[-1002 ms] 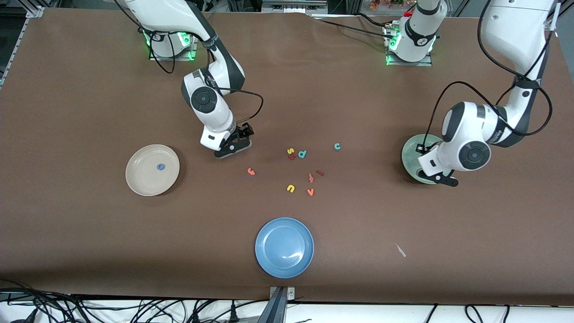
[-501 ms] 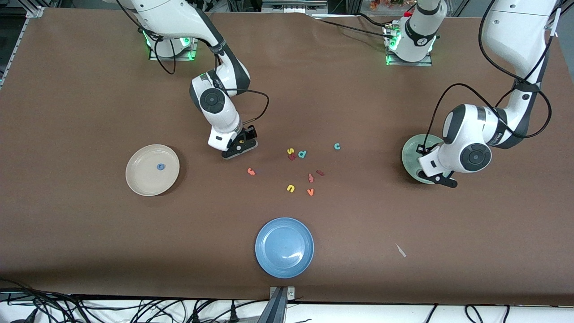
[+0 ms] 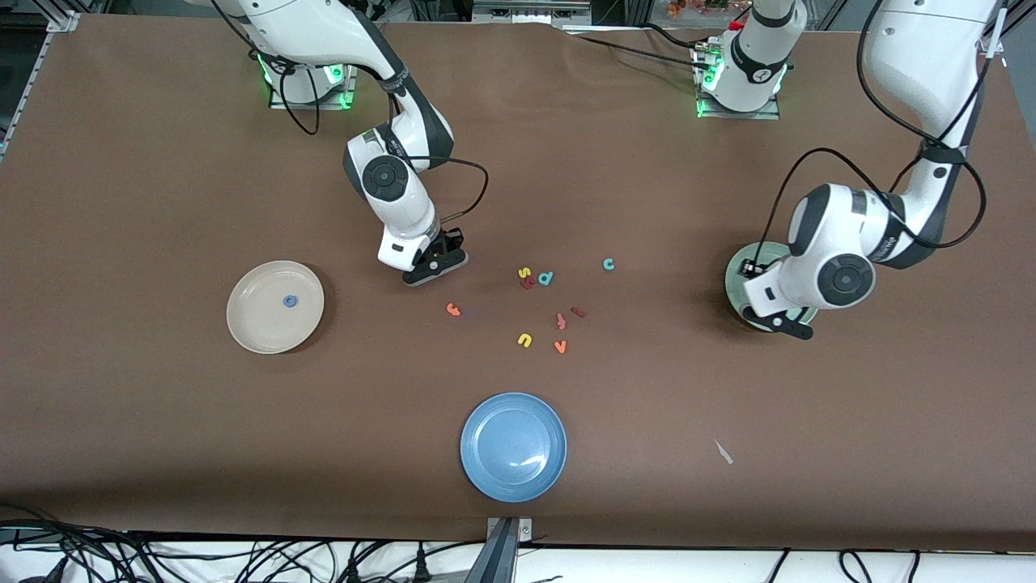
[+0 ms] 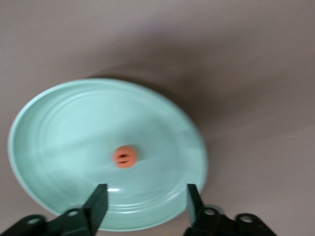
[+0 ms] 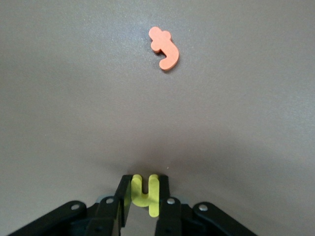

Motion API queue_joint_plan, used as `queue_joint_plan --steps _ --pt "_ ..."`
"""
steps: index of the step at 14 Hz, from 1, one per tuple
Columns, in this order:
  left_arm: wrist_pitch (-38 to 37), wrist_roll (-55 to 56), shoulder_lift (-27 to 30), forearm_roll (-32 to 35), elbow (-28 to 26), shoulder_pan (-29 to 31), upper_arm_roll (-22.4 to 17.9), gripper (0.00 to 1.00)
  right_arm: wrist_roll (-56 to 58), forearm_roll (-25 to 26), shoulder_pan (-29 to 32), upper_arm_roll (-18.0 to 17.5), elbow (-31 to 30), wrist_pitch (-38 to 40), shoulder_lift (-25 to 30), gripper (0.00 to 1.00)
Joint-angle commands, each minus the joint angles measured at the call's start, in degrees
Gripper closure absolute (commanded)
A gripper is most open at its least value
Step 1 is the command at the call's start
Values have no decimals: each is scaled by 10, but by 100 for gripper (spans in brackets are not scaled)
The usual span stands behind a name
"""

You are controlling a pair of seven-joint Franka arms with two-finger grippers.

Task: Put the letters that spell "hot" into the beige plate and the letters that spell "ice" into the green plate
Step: 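Release the orange e on the green plate while the right gripper carries the 4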

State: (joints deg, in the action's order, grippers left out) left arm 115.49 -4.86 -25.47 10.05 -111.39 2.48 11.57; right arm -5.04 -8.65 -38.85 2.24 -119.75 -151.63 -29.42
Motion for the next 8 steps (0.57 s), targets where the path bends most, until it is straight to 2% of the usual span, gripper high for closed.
queue_joint_plan --steps 1,2,4,6,8 --pt "-16 112 20 5 -2 -5 57 0 4 1 -6 6 12 5 -4 100" --pt "-15 177 18 5 -1 -5 78 0 16 3 -3 15 20 26 2 100" --pt "-8 291 6 5 6 -8 115 0 83 6 -2 66 35 83 19 100" --pt "19 345 2 -32 5 -12 147 0 132 6 -2 115 27 113 43 100" --pt "60 403 -1 -49 -2 -39 156 0 199 6 -2 172 22 142 59 100"
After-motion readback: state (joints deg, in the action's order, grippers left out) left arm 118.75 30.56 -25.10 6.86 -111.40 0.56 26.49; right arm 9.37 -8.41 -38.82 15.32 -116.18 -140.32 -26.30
